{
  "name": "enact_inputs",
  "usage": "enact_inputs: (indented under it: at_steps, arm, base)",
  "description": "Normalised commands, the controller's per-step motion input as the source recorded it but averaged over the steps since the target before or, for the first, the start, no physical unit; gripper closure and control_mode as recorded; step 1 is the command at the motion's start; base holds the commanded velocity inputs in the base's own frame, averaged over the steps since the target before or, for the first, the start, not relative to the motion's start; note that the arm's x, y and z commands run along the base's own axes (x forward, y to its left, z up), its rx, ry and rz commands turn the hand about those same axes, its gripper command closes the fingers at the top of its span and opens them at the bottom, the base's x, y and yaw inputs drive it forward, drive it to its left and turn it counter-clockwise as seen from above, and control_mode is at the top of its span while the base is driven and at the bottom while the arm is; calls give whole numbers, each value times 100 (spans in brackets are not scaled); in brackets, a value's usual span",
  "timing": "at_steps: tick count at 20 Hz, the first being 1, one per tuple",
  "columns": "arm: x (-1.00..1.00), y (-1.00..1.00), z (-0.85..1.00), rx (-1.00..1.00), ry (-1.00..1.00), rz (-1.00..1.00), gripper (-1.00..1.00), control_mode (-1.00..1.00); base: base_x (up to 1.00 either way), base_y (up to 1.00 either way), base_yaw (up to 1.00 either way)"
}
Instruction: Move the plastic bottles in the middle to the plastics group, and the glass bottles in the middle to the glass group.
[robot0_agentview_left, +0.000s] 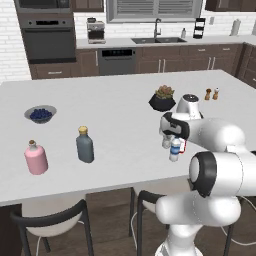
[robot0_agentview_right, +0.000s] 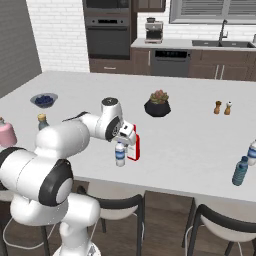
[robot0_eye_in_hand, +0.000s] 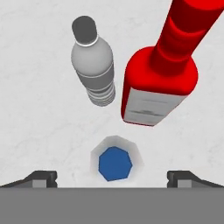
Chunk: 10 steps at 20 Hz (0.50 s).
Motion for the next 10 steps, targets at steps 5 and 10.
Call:
enact_inputs:
  at_steps: [5, 10]
  arm:
    - [4, -4, -10, 0, 0, 0, -100, -100]
    - [8, -6, -12, 0, 0, 0, -100, -100]
  base:
    - [0, 0, 0]
    - [0, 0, 0]
